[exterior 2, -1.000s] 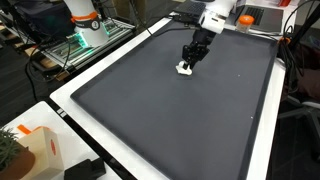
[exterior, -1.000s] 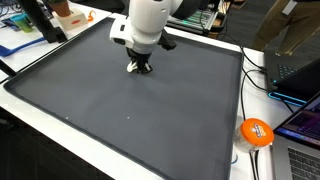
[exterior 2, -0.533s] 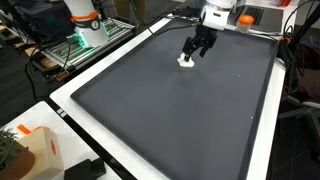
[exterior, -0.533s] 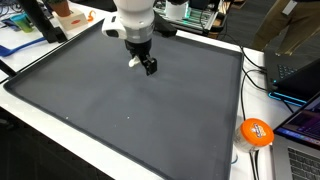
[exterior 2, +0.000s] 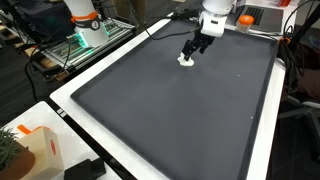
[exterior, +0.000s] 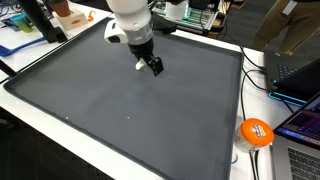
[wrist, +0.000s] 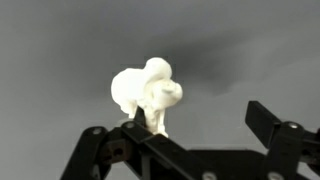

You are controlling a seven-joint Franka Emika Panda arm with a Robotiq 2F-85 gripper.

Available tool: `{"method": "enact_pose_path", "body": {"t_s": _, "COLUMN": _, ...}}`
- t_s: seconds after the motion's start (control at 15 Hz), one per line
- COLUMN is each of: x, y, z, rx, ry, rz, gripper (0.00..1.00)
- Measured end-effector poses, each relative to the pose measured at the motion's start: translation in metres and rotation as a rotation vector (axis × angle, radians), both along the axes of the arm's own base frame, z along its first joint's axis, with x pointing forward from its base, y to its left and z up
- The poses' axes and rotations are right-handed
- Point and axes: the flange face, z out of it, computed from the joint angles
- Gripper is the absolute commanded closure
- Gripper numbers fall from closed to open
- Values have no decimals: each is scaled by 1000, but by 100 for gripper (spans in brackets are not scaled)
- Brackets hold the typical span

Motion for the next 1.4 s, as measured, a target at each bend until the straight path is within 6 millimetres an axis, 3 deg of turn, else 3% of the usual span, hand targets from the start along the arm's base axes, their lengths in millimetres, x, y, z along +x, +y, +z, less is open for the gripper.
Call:
{"method": "enact_pose_path", "body": {"t_s": 0.4, "x": 0, "y": -13, "z": -25, "rx": -23, "ry": 32, "rz": -11, "gripper": 0}}
{"method": "enact_pose_path", "body": {"t_s": 0.87, "x": 7, "y": -21, "z": -23, "rx": -234, "ry": -45, "rz": 60, "gripper": 0}}
{"method": "enact_pose_path", "body": {"t_s": 1.13, "x": 1, "y": 3, "z": -5, "rx": -283, "ry": -83, "rz": 114, "gripper": 0}}
{"method": "enact_pose_path", "body": {"t_s": 1.4, "x": -12, "y": 9, "z": 38, "rx": -233, "ry": -153, "rz": 95, "gripper": 0}}
